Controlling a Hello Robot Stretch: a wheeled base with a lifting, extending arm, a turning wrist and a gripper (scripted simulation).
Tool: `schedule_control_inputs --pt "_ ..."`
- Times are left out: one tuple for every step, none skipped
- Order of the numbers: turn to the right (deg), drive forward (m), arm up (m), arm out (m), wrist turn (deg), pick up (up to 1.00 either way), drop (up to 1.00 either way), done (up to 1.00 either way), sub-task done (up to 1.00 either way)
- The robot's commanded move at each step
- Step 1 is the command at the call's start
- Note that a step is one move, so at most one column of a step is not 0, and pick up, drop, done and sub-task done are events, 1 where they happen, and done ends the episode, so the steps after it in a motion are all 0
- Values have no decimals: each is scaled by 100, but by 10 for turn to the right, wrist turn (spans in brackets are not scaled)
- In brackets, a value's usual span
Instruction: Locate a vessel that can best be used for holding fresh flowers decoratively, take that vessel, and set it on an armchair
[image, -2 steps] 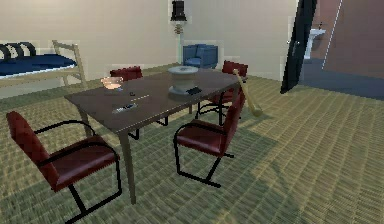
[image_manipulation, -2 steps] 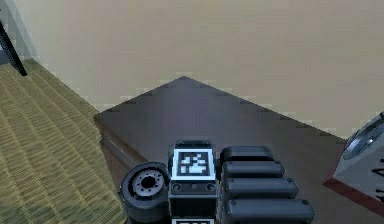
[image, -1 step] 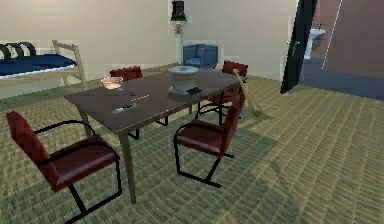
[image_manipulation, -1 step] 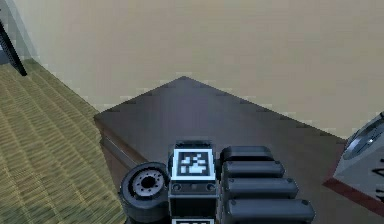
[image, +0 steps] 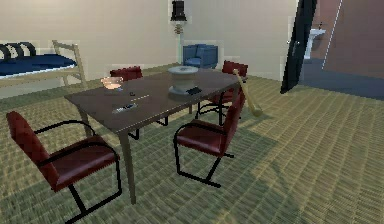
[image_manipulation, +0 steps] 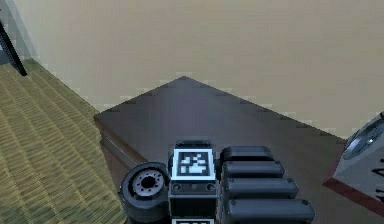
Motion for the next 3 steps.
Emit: schedule_control_inputs --pt "450 0 0 0 0 0 0 0 0" --pt "450 0 0 0 0 0 0 0 0" --pt "-450 0 0 0 0 0 0 0 0"
